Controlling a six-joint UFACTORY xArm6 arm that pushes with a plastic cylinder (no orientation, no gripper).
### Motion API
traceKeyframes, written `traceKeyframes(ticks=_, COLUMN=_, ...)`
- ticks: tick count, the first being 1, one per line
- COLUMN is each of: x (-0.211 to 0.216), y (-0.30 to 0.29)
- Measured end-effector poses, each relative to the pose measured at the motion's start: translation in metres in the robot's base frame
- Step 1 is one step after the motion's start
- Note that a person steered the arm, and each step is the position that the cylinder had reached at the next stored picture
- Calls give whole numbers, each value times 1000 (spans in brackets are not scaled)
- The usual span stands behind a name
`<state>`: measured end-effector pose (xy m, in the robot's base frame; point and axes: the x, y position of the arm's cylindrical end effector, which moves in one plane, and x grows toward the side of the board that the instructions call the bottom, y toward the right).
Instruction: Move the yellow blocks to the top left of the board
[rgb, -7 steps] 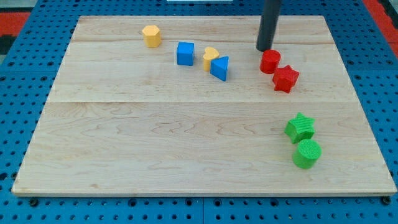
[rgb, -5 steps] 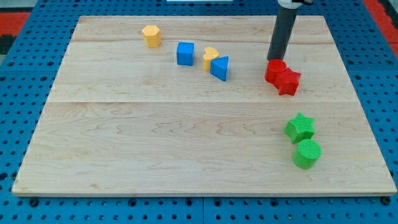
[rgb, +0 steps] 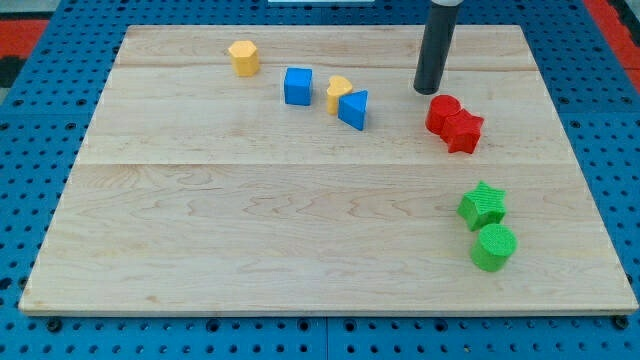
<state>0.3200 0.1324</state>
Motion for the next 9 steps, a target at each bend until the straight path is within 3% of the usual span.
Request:
traceKeyframes(ticks=3, x=7, y=-2)
traceKeyframes(ticks=5, x=34, y=-51)
traceKeyframes(ticks=9, x=41, y=-56)
